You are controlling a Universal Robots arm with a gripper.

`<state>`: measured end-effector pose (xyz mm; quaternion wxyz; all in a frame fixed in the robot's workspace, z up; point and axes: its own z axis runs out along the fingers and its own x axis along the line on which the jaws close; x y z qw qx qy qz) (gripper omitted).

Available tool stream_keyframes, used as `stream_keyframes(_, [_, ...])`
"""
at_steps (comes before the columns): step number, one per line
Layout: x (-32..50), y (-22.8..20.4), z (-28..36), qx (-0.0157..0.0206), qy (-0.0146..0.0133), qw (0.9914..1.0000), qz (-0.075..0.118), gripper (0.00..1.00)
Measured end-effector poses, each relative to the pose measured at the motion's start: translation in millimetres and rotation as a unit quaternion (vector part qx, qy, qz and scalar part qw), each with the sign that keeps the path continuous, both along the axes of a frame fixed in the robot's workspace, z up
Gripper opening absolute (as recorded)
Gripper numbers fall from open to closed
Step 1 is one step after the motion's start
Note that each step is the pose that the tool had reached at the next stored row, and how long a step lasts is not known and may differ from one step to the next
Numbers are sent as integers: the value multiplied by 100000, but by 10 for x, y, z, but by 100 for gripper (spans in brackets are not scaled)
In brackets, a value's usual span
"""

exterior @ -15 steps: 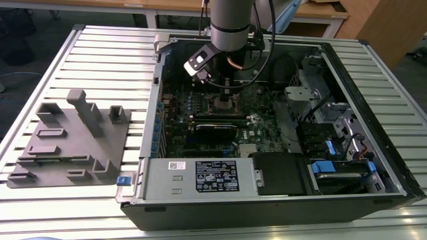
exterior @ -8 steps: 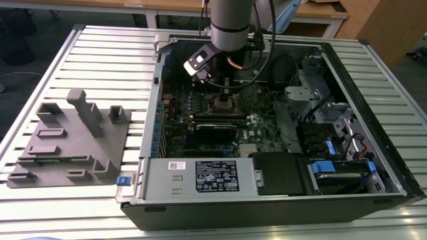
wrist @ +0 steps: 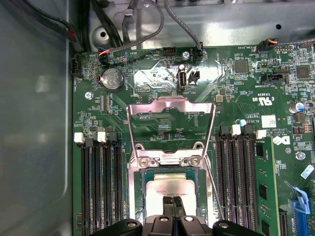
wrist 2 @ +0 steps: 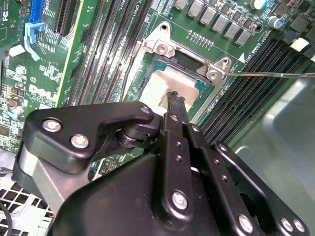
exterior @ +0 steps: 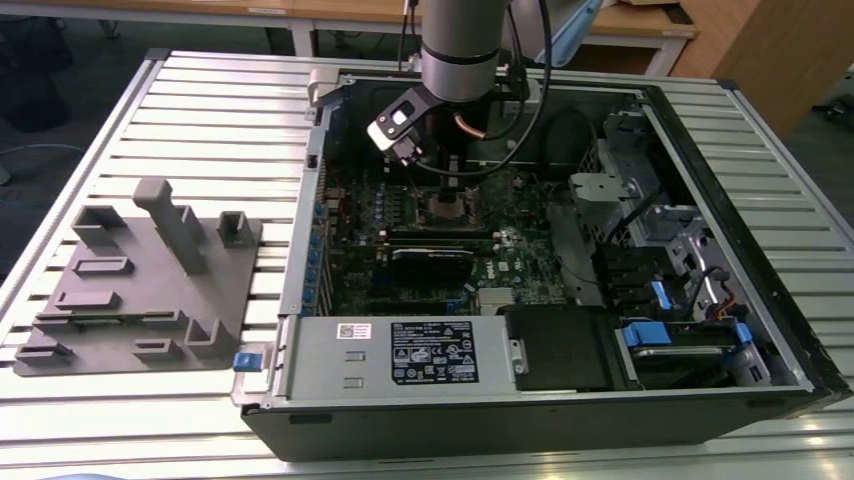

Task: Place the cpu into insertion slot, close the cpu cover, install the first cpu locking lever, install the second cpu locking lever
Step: 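Place the cpu into insertion slot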

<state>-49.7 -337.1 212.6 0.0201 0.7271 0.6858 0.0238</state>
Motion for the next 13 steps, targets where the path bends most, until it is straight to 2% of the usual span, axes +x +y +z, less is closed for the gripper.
stream_keyframes(13, [0,-17,-8,-2,2,100000,0,11])
